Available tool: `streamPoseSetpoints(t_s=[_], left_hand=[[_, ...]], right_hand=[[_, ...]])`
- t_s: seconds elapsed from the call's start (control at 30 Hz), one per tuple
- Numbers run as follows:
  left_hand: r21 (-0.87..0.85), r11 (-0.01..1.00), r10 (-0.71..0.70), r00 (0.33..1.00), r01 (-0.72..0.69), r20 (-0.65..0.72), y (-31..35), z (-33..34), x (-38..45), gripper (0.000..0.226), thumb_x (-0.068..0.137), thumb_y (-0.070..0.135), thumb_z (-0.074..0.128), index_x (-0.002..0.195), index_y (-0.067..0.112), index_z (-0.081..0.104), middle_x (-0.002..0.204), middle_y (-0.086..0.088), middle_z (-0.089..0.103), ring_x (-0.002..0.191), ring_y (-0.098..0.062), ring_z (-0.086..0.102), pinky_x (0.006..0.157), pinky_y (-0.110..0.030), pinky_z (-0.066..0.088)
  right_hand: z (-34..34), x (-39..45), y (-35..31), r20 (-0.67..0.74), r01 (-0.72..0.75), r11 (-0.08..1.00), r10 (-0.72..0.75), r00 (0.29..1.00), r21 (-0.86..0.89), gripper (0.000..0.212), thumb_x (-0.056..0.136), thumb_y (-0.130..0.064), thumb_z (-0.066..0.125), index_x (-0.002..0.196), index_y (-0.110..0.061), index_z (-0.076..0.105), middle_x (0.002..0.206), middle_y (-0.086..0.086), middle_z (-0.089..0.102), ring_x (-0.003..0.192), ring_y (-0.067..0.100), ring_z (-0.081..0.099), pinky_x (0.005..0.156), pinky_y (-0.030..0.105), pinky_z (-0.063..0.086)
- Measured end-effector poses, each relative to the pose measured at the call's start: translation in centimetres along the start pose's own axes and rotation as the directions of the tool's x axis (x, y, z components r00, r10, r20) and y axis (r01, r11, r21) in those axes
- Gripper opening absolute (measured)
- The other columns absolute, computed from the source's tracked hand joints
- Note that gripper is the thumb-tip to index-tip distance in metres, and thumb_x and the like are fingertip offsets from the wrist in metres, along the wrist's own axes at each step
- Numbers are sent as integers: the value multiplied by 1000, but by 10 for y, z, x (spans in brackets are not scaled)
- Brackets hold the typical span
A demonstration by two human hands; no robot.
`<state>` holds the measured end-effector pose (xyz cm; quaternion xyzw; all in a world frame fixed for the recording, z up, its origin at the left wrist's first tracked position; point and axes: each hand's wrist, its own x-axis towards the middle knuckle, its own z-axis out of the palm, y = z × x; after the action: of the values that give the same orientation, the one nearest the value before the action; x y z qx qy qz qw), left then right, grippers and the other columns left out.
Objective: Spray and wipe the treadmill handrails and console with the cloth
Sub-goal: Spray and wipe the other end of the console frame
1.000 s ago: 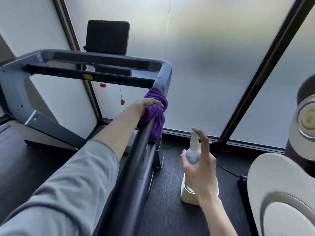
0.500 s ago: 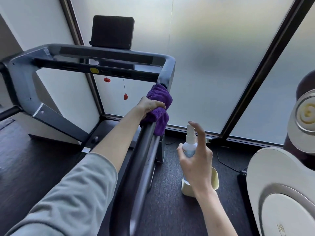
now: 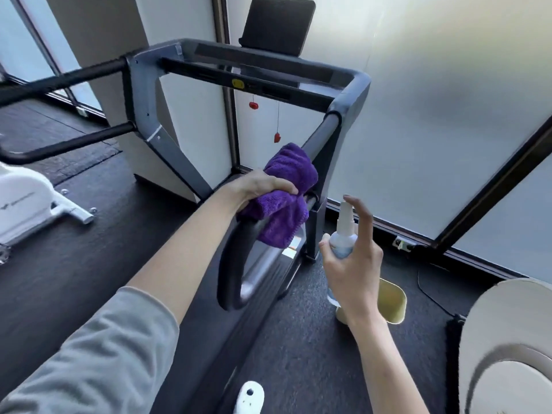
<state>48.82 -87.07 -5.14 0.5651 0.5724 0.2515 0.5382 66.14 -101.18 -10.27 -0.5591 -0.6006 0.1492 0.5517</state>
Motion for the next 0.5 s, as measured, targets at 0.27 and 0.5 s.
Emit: streamPoseSetpoints(t_s=[0.27, 0.5], left_hand=[[-162, 974, 123, 972, -156, -198, -62, 5, -105, 65, 54, 28, 84, 113, 23, 57, 101, 2, 71, 92, -15, 69, 76, -25, 54], [-88, 975, 111, 791, -203, -602, -81, 35, -115, 78, 52, 45, 87, 120, 33, 51, 110, 11, 66, 106, -17, 62, 99, -41, 46]], right_hand=[[10, -35, -18, 53, 16, 997, -20, 998, 75, 69, 81, 1, 67, 132, -38, 41, 70, -8, 57, 43, 9, 45, 44, 21, 45], [7, -60, -21, 42, -36, 999, 35, 999, 23, 70, 81, 1, 66, 129, -43, 41, 66, -8, 55, 46, 16, 46, 48, 37, 51]])
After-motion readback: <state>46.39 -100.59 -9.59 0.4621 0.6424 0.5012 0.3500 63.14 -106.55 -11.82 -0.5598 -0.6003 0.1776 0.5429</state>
